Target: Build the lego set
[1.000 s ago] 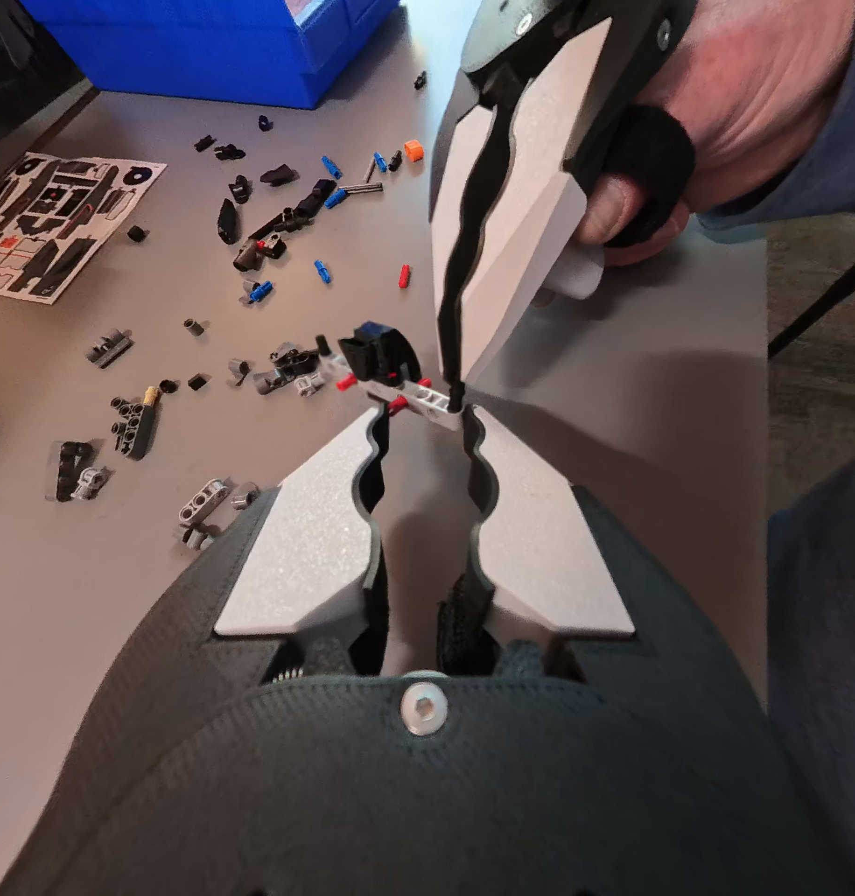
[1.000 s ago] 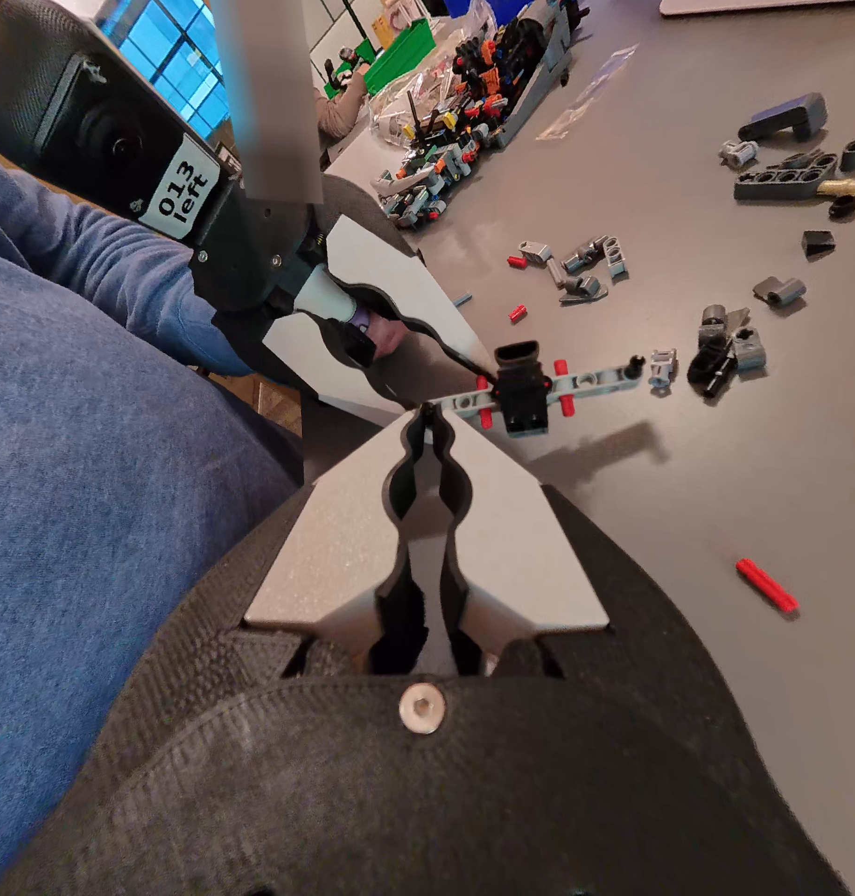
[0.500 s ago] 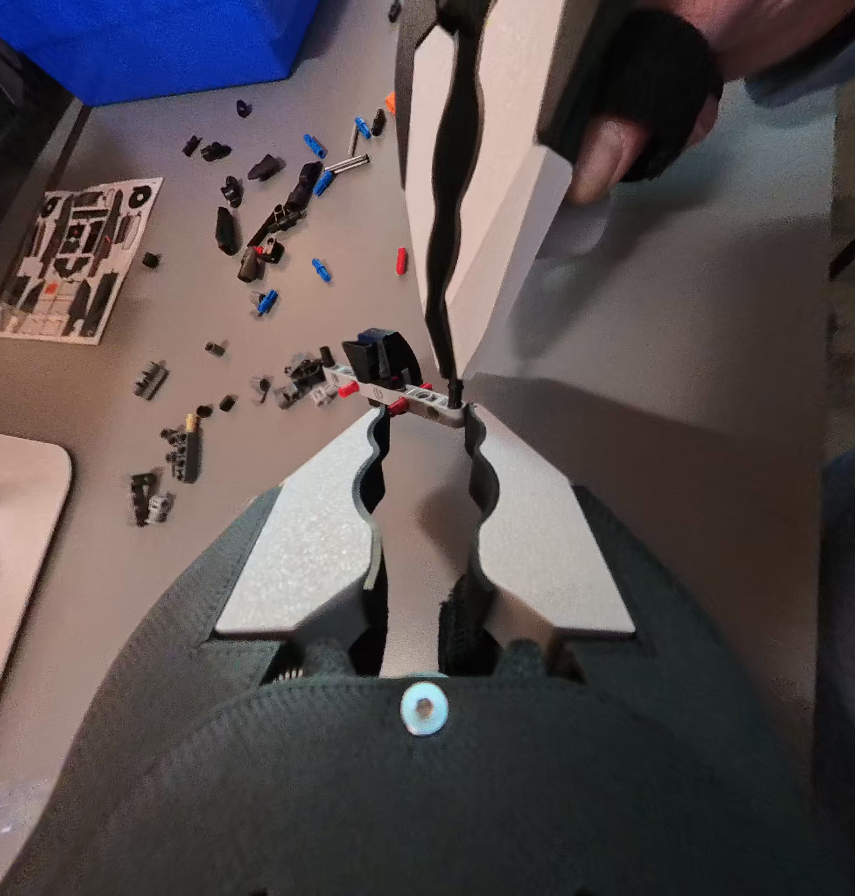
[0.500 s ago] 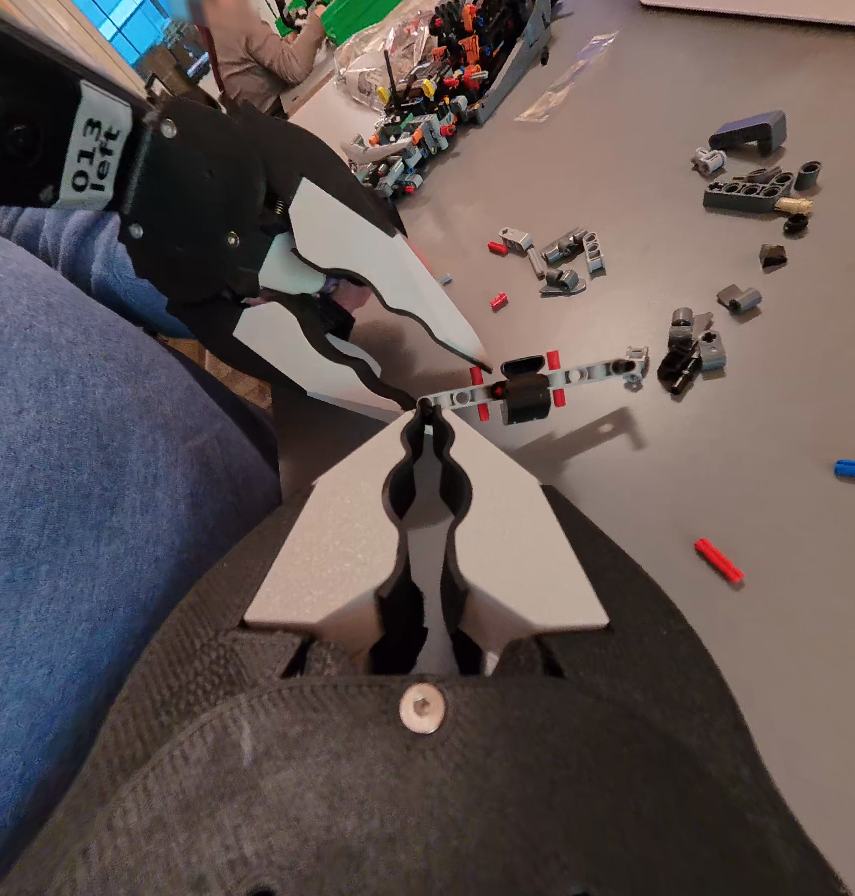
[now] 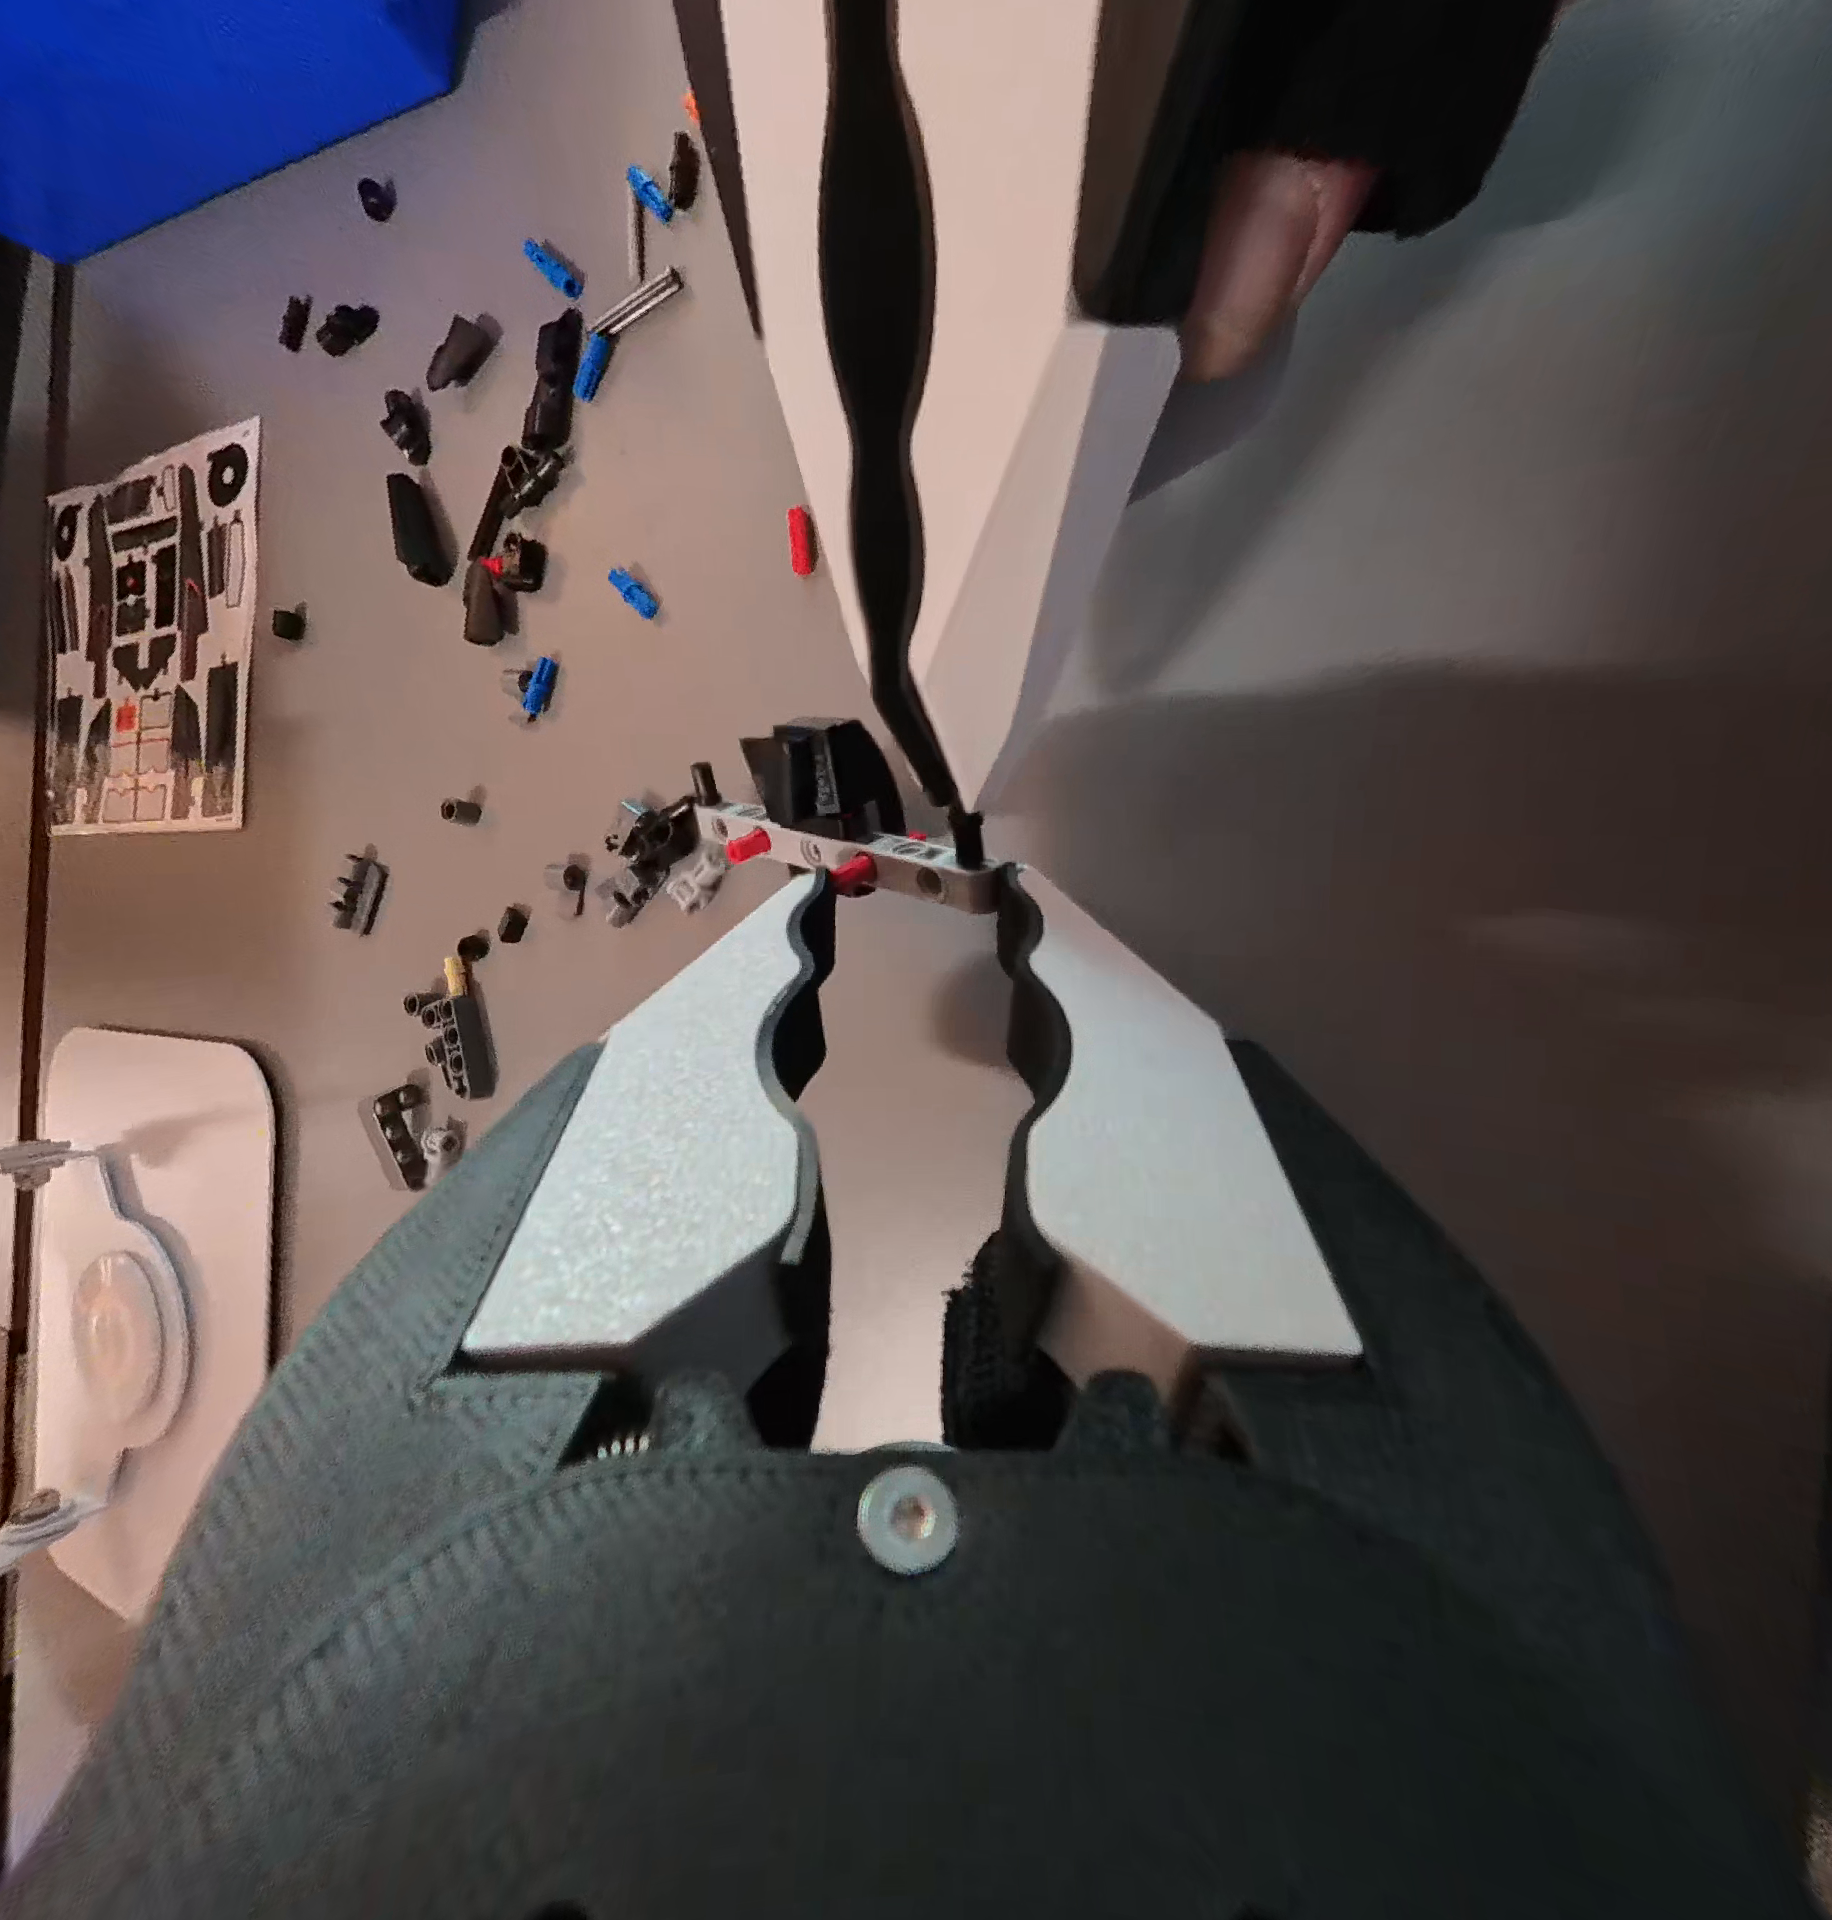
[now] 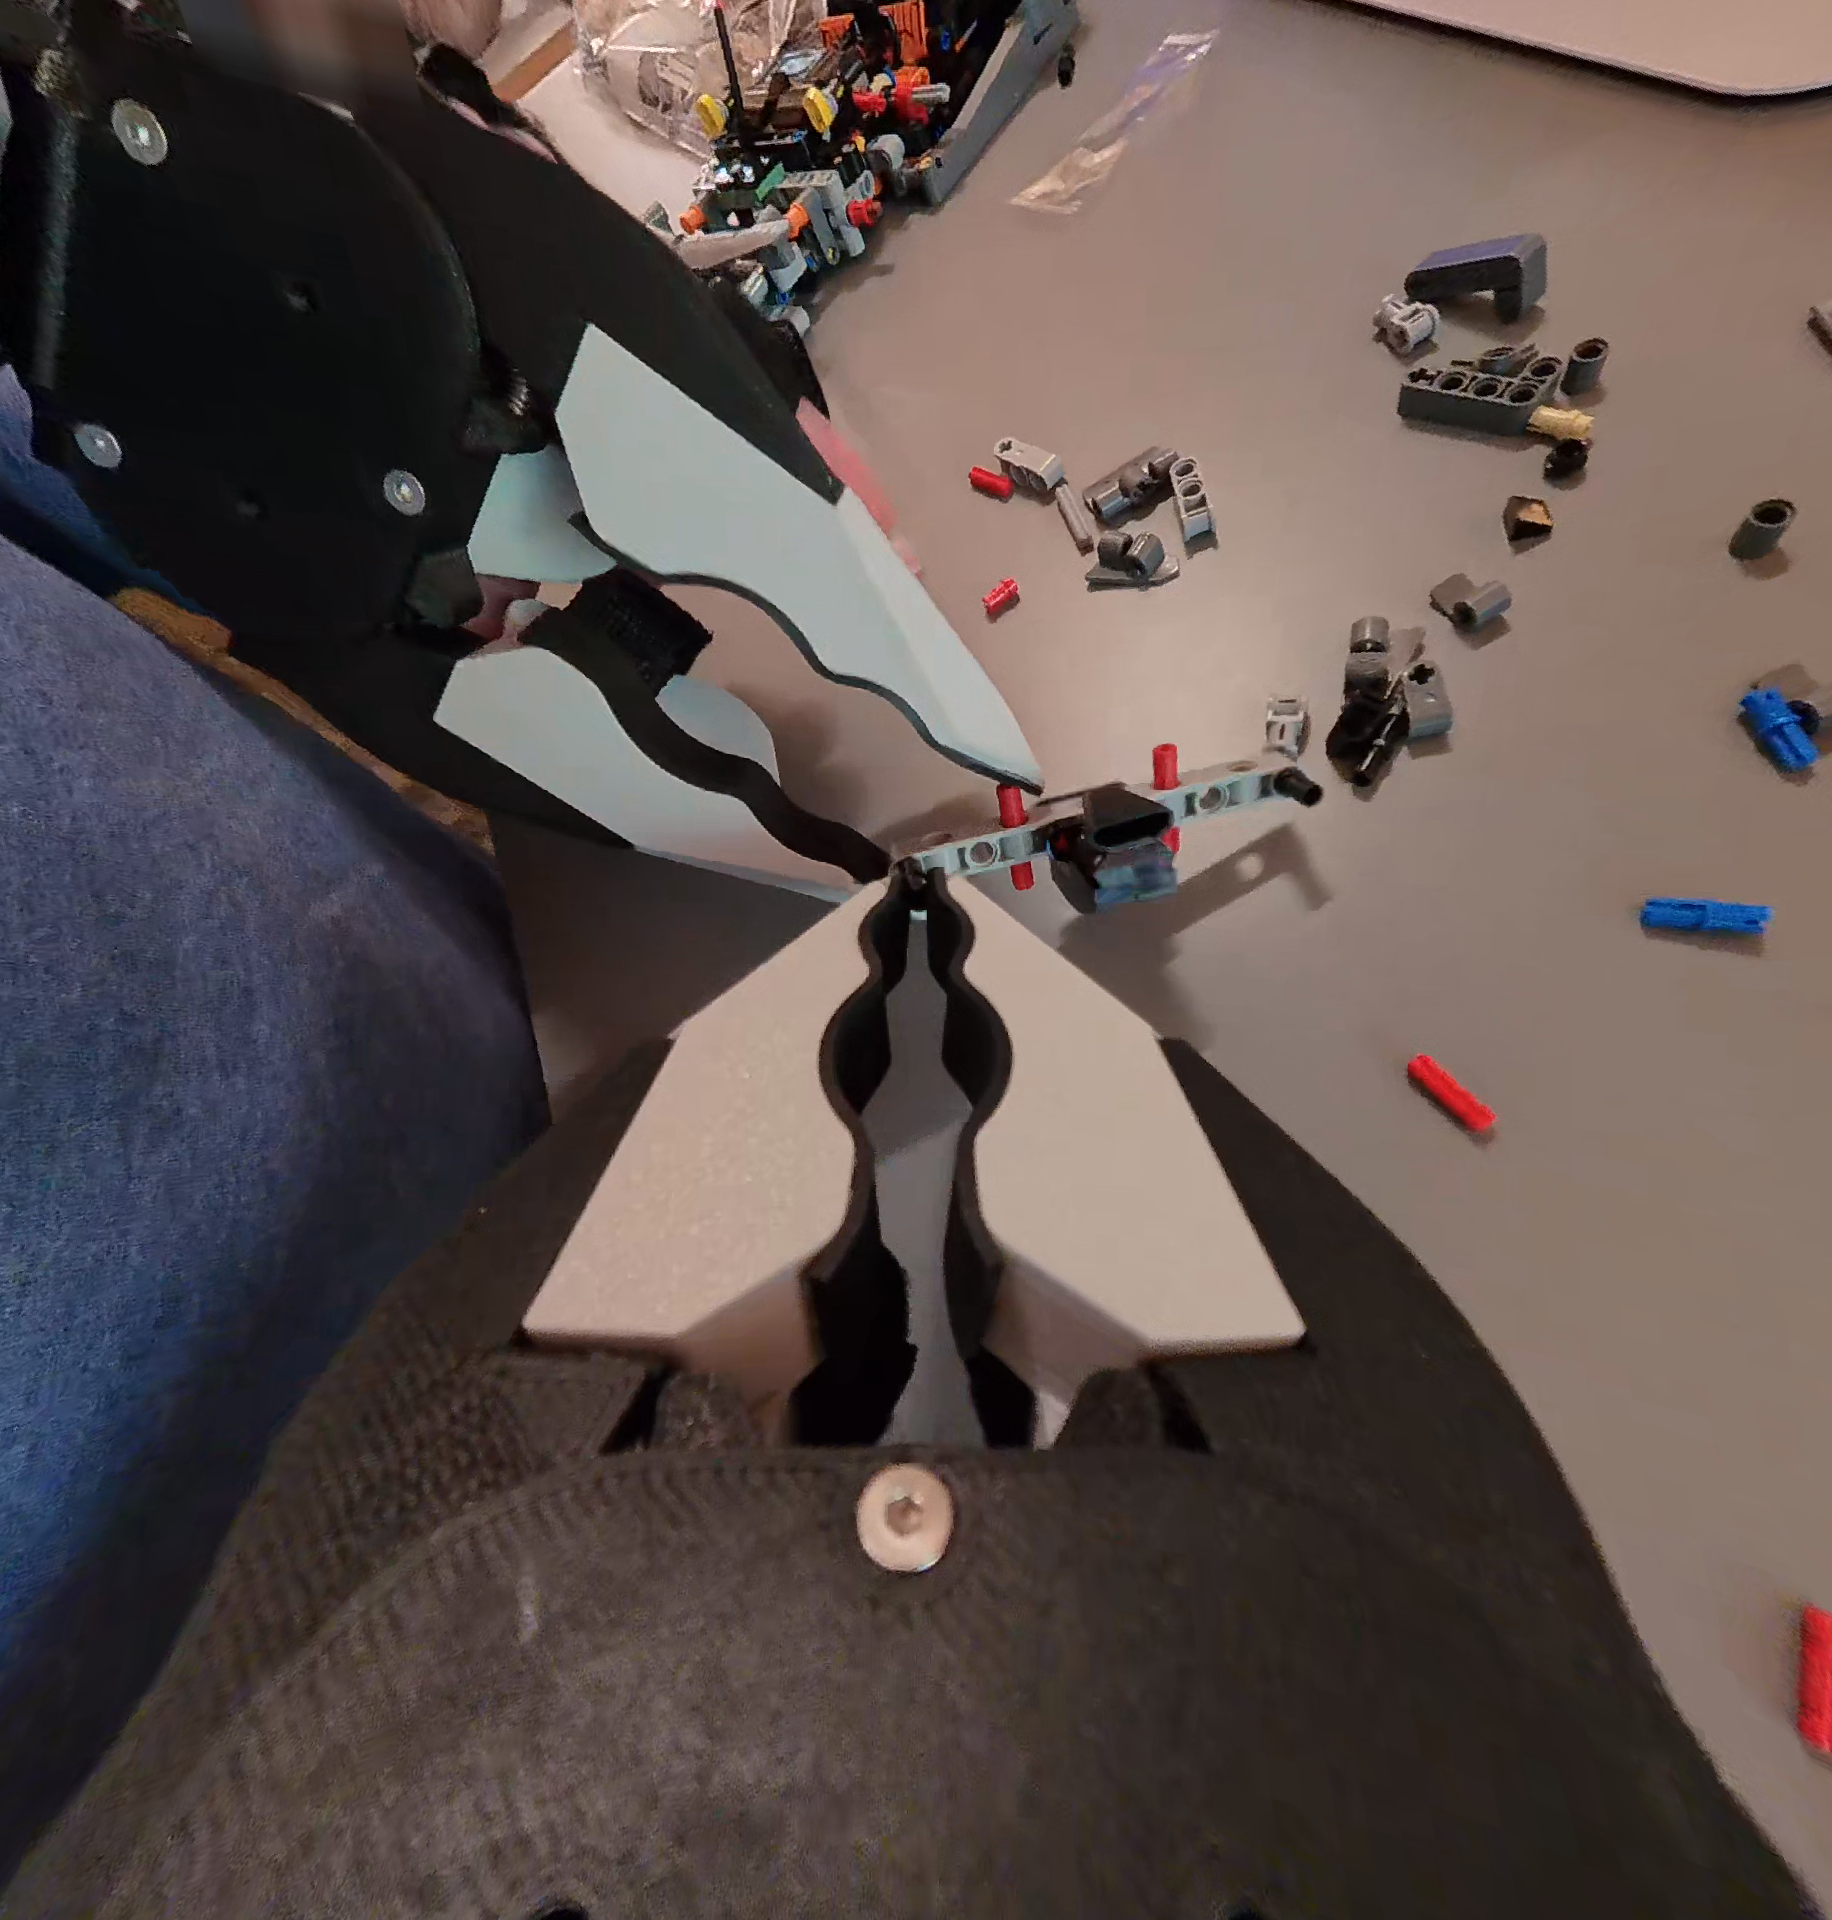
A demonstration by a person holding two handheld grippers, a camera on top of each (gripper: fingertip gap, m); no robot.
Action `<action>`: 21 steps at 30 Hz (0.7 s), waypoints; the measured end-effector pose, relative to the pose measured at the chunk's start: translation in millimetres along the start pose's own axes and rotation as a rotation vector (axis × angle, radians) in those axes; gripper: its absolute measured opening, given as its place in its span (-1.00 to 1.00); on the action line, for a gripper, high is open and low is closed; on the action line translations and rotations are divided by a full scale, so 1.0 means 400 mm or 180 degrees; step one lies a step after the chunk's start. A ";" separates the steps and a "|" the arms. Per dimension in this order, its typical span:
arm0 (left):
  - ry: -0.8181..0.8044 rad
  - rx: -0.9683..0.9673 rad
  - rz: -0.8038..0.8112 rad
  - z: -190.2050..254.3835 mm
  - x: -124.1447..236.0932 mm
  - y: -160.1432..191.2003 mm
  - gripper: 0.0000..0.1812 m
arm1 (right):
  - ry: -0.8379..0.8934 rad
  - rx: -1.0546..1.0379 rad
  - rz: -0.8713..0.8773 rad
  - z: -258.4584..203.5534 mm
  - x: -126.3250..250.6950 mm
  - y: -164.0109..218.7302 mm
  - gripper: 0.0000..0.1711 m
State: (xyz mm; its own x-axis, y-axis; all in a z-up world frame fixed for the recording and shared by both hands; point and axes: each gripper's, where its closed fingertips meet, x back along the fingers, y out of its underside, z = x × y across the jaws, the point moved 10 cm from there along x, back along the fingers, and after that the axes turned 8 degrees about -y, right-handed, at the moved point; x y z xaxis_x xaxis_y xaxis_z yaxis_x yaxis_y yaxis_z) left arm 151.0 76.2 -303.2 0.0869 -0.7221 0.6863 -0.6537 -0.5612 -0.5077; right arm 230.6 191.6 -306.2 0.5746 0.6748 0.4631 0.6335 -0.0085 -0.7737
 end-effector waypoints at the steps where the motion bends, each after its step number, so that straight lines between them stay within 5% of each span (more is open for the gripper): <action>1: 0.0028 -0.0036 -0.0005 0.003 -0.002 -0.003 -0.67 | 0.0003 -0.0007 0.0015 -0.002 0.001 0.001 -1.00; 21: 0.0148 -0.0243 -0.0179 0.006 -0.014 -0.028 -0.67 | 0.0349 0.0236 -0.0175 -0.029 0.001 0.013 -1.00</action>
State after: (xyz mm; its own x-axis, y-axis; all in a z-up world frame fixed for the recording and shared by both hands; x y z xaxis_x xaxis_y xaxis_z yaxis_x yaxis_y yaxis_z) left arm 159.7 85.6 -302.8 0.0913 -0.6698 0.7369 -0.7043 -0.5665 -0.4277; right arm 240.1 183.3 -305.2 0.5958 0.5879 0.5471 0.6279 0.0836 -0.7738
